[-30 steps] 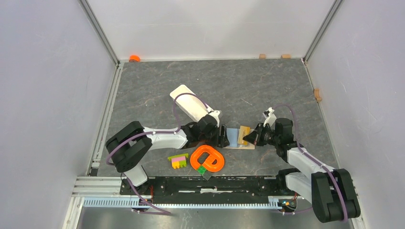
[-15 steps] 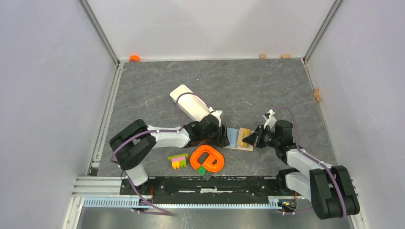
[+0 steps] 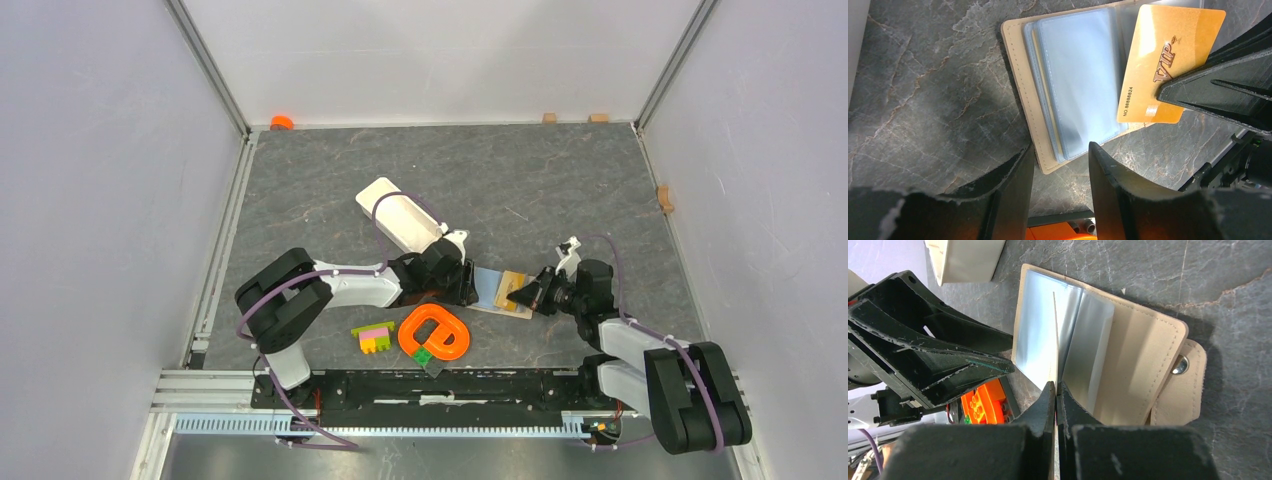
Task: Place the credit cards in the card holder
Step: Insert the credit card into the card holder.
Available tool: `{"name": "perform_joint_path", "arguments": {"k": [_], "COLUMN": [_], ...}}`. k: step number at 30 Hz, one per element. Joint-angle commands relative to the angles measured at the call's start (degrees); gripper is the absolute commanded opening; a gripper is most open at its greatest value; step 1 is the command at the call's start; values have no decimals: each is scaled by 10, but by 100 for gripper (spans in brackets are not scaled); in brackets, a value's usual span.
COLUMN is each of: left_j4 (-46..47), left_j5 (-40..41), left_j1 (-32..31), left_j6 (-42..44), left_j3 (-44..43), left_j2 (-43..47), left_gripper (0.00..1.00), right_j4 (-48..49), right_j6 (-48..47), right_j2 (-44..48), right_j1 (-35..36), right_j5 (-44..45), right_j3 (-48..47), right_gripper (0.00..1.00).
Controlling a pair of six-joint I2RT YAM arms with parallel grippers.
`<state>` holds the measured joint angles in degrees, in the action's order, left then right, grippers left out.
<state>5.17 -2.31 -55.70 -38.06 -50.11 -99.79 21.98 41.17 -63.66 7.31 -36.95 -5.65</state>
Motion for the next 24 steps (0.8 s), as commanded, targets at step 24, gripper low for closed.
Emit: {"name": "perform_joint_path", "arguments": {"k": [24], "left_j4": [-8], "left_j5": [-28], "left_j1": [-2], "left_j6": [61], "left_j3": [-28], "left_j2": [-26], "left_gripper": [44], "right_j4": [-23], "right_j6": [18], "right_j2": [-58], "right_j1": [1], "right_j5": [38], "right_j3": [12], "right_gripper": [0]}}
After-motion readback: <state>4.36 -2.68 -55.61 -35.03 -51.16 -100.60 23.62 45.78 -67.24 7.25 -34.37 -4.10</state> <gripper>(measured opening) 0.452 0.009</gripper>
